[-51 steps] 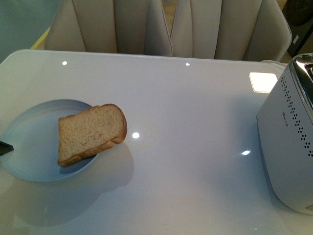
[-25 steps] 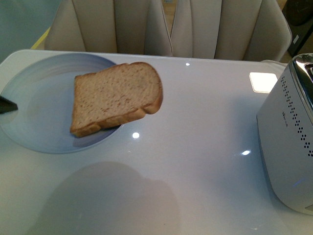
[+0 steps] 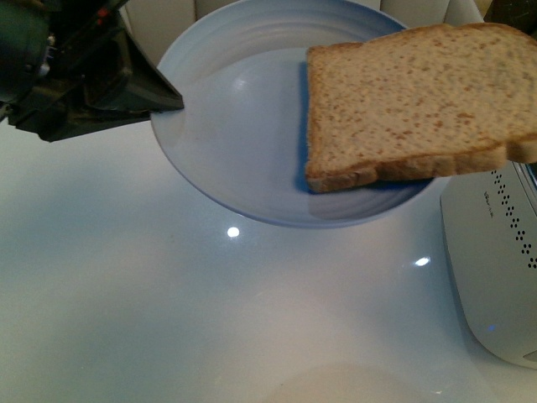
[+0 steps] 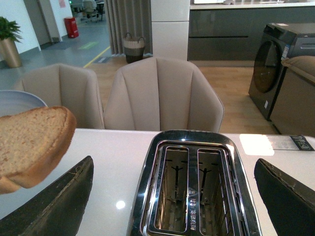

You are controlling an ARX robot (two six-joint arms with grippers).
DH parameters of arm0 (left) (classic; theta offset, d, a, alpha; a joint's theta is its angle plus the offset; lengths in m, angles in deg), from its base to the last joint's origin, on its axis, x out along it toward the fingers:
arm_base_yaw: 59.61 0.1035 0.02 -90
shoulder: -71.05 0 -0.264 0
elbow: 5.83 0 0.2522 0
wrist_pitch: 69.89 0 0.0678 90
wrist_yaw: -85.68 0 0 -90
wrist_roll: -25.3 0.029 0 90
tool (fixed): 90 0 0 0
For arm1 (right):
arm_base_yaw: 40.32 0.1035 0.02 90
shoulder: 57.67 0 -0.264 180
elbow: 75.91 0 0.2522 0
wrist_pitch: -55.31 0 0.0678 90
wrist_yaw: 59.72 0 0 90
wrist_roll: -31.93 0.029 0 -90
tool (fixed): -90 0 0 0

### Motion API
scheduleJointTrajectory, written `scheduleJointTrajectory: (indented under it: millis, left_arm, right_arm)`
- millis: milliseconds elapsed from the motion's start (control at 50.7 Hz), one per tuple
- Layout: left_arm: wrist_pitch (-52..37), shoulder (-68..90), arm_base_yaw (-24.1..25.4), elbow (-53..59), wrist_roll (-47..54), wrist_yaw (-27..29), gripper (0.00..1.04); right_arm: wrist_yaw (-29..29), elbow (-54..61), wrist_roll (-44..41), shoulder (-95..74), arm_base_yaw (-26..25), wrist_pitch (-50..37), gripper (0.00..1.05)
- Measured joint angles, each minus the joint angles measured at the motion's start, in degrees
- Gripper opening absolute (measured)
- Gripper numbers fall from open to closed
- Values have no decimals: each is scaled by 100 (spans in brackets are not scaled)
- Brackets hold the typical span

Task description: Left arm holds plate, right arm toasts bread

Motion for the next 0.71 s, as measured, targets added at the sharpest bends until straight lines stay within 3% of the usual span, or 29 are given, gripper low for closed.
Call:
scheduleJointTrajectory:
  millis: [256,710]
  left_arm:
    - [72,-37,-621,-81,-269,142,3]
    - [70,-72,-651,-83,-389,146,3]
  right_arm:
    - [0,0,0,0,0,0,96]
    - [0,0,0,0,0,0,96]
